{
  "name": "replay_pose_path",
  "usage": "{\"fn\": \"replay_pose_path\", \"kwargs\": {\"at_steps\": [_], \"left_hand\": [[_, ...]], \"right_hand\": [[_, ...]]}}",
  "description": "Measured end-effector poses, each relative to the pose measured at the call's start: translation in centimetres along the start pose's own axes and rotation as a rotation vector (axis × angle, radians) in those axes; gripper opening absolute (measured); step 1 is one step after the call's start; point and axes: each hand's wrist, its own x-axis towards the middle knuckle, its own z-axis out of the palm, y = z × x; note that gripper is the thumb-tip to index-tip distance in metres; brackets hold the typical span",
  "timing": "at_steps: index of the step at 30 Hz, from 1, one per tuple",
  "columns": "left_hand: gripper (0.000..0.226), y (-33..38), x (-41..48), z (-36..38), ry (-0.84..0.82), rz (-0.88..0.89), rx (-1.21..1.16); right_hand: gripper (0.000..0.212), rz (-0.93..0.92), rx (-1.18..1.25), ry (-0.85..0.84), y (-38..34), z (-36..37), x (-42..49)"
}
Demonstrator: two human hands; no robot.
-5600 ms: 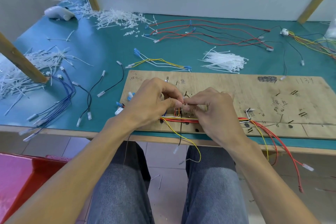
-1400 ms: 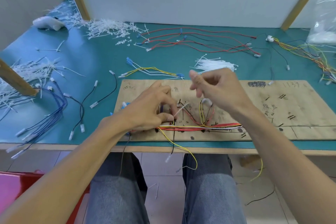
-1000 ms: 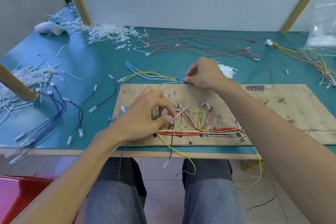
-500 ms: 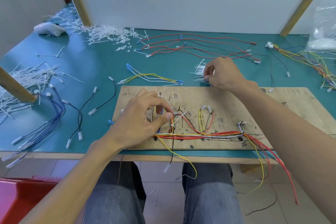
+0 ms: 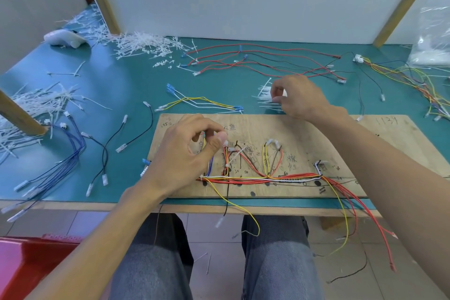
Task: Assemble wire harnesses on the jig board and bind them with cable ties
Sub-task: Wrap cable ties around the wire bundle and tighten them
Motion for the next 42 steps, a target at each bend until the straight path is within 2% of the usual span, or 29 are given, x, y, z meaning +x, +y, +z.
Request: {"fn": "replay_pose_path", "kwargs": {"at_steps": [8, 13, 16, 20, 25, 29, 34, 36, 38, 42], "left_hand": [[0.015, 2.3, 2.4, 0.4, 0.150, -0.054, -0.009], [0.013, 4.1, 3.5, 0.4, 0.072, -0.093, 0.077], [0.010, 4.2, 2.6, -0.2, 0.003, -0.123, 0.011], [0.010, 4.1, 0.6, -0.9, 0.045, -0.188, -0.052], [0.010, 4.4, -1.9, -1.1, 0.120, -0.191, -0.140], [0.004, 4.9, -3.8, -0.1, 0.228, -0.185, -0.256], [0.006, 5.4, -5.7, 1.9, 0.319, -0.185, -0.305], [0.007, 5.8, -6.3, 2.7, 0.331, -0.179, -0.322], [0.008, 6.3, -6.8, 3.5, 0.320, -0.174, -0.335], [0.005, 6.8, -7.4, 4.5, 0.271, -0.143, -0.277]], "right_hand": [[0.005, -0.441, 0.053, 0.386, -2.1, -2.6, -4.1], [0.011, -0.665, 0.150, 0.479, -5.7, -3.1, -8.1], [0.010, -0.720, 0.133, 0.491, -6.4, -3.3, -9.4], [0.005, -0.607, 0.316, 0.393, -6.3, -3.5, -10.4], [0.014, -0.290, 0.845, 0.199, -6.4, -3.3, -12.2], [0.010, -0.083, 1.284, 0.125, -7.8, -2.8, -14.2], [0.019, 0.095, 1.818, -0.055, -8.4, -2.1, -16.8], [0.019, 0.118, 1.891, -0.104, -8.8, -1.7, -17.5], [0.016, 0.089, 1.862, -0.097, -9.1, -1.1, -18.1], [0.012, 0.060, 1.709, 0.065, -9.3, 0.1, -18.9]]}}
